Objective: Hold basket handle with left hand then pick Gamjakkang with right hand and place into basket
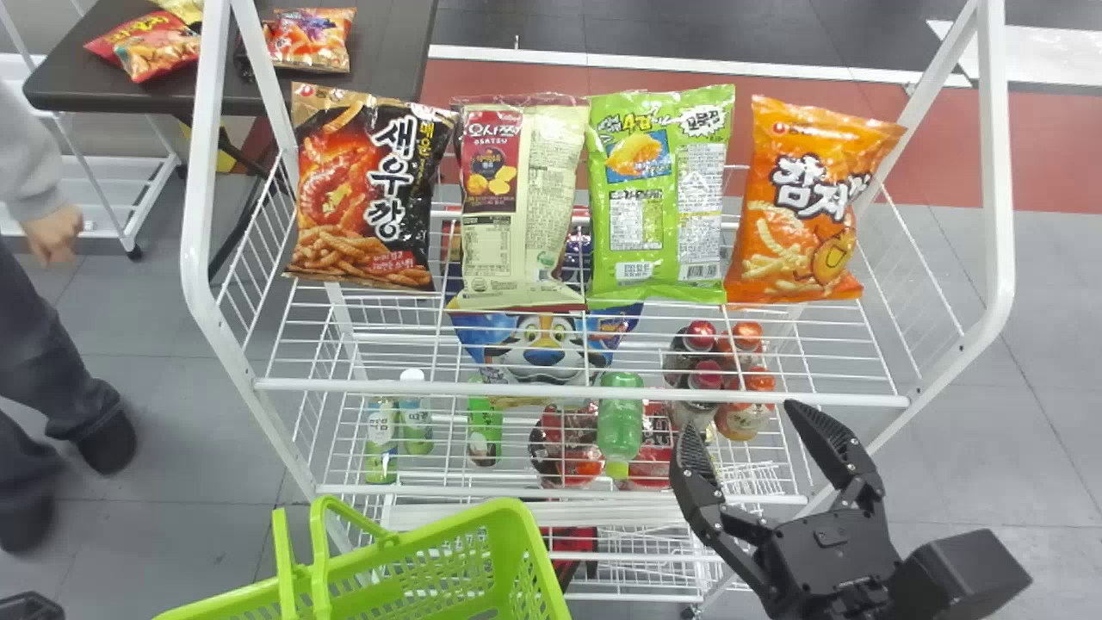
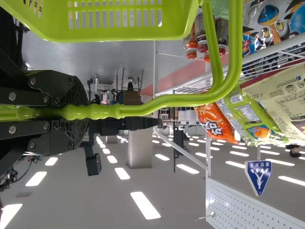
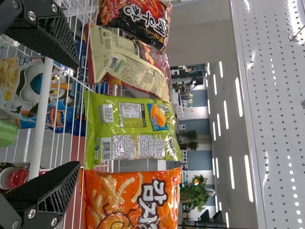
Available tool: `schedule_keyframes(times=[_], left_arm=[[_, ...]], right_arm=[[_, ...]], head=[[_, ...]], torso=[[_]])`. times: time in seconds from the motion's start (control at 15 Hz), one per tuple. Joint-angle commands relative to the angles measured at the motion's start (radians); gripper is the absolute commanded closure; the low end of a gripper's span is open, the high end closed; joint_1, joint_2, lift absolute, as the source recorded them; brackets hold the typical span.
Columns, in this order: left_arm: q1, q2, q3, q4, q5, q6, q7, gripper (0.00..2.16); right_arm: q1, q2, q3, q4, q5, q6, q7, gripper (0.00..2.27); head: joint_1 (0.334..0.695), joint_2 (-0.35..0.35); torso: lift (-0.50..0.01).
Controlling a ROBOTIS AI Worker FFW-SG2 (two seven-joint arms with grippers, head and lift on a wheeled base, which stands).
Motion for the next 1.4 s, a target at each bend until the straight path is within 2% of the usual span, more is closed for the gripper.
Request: schedule_keyframes(times=[0.0,0.67,0.93,1.13,1.33], left_arm=[[0.000,0.002,0.000,0.004,0.000,0.001,0.000,2.15],[0.000,0.000,0.001,0.016,0.002,0.001,-0.006,2.15],[0.001,0.000,0.003,0.016,0.003,0.001,-0.008,2.15],[0.000,0.003,0.003,0.016,0.009,0.001,-0.008,2.15],[-0.006,0.008,0.003,0.016,0.009,0.001,-0.005,2.15]], right_arm=[[-0.002,0.001,0.002,0.000,-0.002,0.000,-0.002,0.08],[-0.046,0.006,-0.006,-0.006,-0.002,0.092,0.000,0.05],[-0.141,0.017,-0.048,-0.028,-0.012,0.252,0.015,0.05],[-0.225,0.027,-0.114,-0.028,-0.084,0.374,0.043,0.05],[-0.318,0.027,-0.180,-0.028,-0.110,0.497,0.043,0.05]], head=[[0.695,-0.063],[0.695,-0.057],[0.695,-0.067],[0.695,-0.088],[0.695,-0.140]], torso=[[-0.018],[-0.018],[-0.018],[-0.018],[-0.018]])
